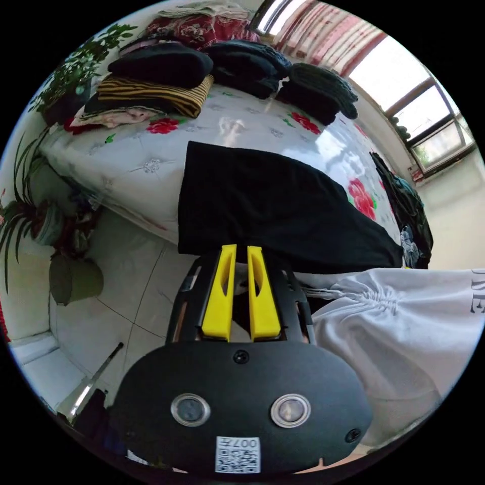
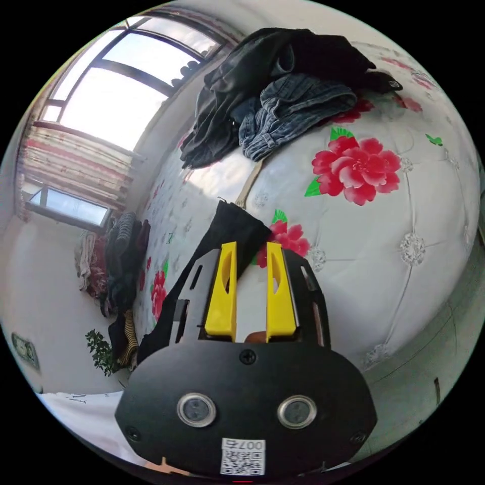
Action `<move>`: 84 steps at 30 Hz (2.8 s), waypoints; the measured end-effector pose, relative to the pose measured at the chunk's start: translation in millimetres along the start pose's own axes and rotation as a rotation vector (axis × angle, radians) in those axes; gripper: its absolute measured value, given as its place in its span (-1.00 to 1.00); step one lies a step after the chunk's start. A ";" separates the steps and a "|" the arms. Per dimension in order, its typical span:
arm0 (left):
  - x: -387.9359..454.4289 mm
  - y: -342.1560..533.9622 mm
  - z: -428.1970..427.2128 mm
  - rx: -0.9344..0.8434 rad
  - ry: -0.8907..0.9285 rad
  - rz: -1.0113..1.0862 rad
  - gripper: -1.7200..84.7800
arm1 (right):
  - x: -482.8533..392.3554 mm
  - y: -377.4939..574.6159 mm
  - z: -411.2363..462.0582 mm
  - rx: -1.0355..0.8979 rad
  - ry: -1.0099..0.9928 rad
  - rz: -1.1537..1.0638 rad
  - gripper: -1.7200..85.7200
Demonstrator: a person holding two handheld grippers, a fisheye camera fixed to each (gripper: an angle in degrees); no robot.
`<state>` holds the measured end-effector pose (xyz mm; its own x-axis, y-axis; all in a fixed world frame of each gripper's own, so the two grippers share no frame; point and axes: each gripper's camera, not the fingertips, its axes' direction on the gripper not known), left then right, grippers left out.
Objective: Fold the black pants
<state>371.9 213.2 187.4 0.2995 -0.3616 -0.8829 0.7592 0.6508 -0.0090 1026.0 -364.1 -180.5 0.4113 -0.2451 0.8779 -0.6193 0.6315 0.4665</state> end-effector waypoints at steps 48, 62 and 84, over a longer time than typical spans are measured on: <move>338.1 -12.4 74.8 -0.002 0.665 0.932 -0.75 | -211.5 367.2 182.9 -0.365 -0.282 -0.588 -0.89; 193.1 -14.5 209.2 -0.116 0.495 0.238 -0.68 | -94.5 360.4 282.3 -0.585 -0.275 -0.403 -0.79; 147.1 -50.7 345.6 -0.216 0.506 0.217 -0.68 | -157.4 433.0 365.6 -0.728 -0.171 -0.775 -0.91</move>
<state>577.2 -103.7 220.2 0.0816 0.1235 -0.9890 0.5608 0.8146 0.1480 448.5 -321.0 -77.3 0.3868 -0.8307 0.4003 0.3398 0.5320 0.7756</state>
